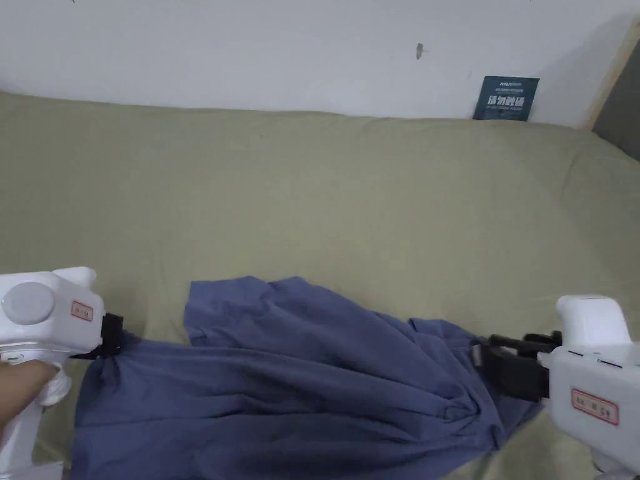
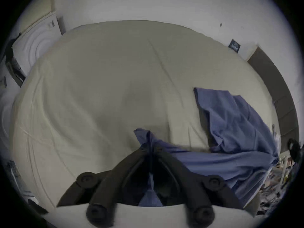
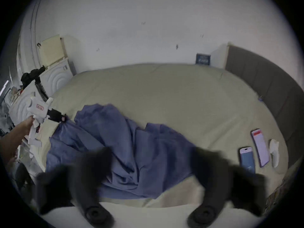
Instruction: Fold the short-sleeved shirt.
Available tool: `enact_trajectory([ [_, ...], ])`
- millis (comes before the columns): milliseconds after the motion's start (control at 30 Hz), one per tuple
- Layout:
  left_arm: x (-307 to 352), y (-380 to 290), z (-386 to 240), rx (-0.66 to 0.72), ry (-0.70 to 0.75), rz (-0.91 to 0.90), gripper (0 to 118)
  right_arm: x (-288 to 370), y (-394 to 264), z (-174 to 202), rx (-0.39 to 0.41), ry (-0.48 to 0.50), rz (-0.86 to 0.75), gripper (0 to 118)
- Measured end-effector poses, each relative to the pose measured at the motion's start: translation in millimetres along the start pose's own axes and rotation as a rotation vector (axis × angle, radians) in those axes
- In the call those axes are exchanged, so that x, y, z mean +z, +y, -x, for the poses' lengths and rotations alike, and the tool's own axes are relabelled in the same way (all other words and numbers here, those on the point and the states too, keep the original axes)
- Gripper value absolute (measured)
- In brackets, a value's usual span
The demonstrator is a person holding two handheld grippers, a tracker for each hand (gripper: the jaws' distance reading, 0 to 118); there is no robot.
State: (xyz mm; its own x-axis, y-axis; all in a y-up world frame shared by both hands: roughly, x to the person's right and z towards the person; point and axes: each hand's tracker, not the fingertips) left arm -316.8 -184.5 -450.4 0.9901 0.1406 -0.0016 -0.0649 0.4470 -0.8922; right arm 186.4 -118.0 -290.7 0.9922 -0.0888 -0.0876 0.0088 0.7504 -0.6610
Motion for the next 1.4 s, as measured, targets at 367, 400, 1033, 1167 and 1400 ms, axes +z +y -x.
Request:
enact_trajectory([
  [367,10.6,-6.9,8.7,0.015,-0.056,-0.014,4,-75.1,-5.2,-13.5,-0.030,0.014,0.280,4],
  [400,12.7,-8.2,9.0,0.020,-0.067,-0.018,4,-71.8,-4.7,-13.4,-0.081,0.059,0.269,4],
  [1033,188.2,65.8,1.9,-0.061,-0.231,-0.523,4,17.6,121.4,24.6,0.006,0.107,-0.285,4],
  [1167,224.9,100.6,3.1,-0.074,-0.209,-0.617,4,19.9,163.5,25.7,-0.006,0.086,-0.360,4],
  [1400,249.8,156.2,4.0,-0.146,-0.137,-0.717,4,13.1,242.6,30.6,0.017,0.067,-0.443,4],
])
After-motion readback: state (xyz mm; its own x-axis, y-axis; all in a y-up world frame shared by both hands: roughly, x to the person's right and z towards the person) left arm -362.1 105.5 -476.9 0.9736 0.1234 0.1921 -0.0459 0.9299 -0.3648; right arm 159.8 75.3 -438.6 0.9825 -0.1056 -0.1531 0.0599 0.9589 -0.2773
